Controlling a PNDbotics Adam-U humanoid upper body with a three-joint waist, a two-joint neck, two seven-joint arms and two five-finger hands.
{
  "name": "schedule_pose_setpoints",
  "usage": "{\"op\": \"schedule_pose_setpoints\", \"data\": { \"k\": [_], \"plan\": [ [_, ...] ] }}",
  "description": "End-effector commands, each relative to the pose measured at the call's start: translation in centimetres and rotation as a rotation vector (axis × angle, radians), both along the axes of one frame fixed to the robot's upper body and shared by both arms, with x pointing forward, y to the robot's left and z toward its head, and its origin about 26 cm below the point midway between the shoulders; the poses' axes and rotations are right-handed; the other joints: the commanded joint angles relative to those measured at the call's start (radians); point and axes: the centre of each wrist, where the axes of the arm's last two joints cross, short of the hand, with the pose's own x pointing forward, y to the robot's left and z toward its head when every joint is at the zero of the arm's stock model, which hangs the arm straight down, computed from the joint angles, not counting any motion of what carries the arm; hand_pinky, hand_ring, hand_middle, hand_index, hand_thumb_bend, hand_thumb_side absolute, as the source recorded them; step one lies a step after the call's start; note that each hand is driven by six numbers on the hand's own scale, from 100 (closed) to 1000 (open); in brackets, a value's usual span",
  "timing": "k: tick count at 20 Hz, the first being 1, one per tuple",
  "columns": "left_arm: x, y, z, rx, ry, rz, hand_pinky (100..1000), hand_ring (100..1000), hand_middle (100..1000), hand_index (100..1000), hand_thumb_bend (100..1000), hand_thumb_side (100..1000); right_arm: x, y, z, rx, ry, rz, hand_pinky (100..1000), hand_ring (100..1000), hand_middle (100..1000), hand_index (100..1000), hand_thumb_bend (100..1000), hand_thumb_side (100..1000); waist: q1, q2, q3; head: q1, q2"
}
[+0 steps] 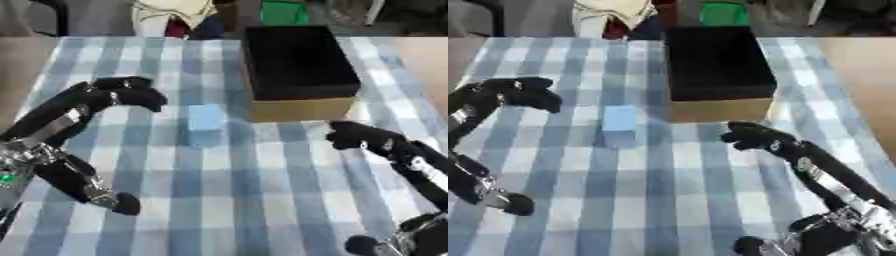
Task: Pick up objects on the table and place them in the box.
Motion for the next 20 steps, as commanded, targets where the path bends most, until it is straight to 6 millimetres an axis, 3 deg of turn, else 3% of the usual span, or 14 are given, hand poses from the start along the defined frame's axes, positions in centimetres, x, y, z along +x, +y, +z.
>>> {"op": "schedule_pose_setpoints", "data": {
  "k": [1,5,6,10,20],
  "plan": [
    [0.1,0.4,1.7,0.062,-0.047,0.036,932,729,765,870,863,283,-0.2,-0.2,0.8,-0.018,-0.027,0.007,841,1000,870,1000,578,247,0.002,-0.02,-0.001,-0.001,0.001],
    [0.3,0.2,2.2,0.087,-0.064,0.052,929,729,765,870,867,287,-0.2,-0.1,0.7,-0.019,-0.025,0.009,841,1000,870,1000,577,247,0.002,-0.021,-0.003,-0.001,0.002],
    [0.5,0.3,2.6,0.114,-0.068,0.066,915,721,759,868,886,364,-0.3,-0.1,0.7,-0.018,-0.023,0.011,841,1000,869,1000,572,247,0.002,-0.023,-0.006,0.002,0.003],
    [2.4,0.0,3.8,0.197,-0.064,0.146,908,715,753,862,894,402,-0.3,0.0,0.5,-0.016,-0.012,0.016,841,1000,869,1000,565,247,0.0,-0.031,-0.014,0.009,0.001],
    [7.0,0.2,2.8,0.323,-0.014,0.232,914,706,744,859,905,489,-0.3,0.2,0.5,-0.013,-0.002,0.029,841,1000,869,1000,544,247,0.001,-0.034,-0.033,-0.01,-0.012]
  ]
}}
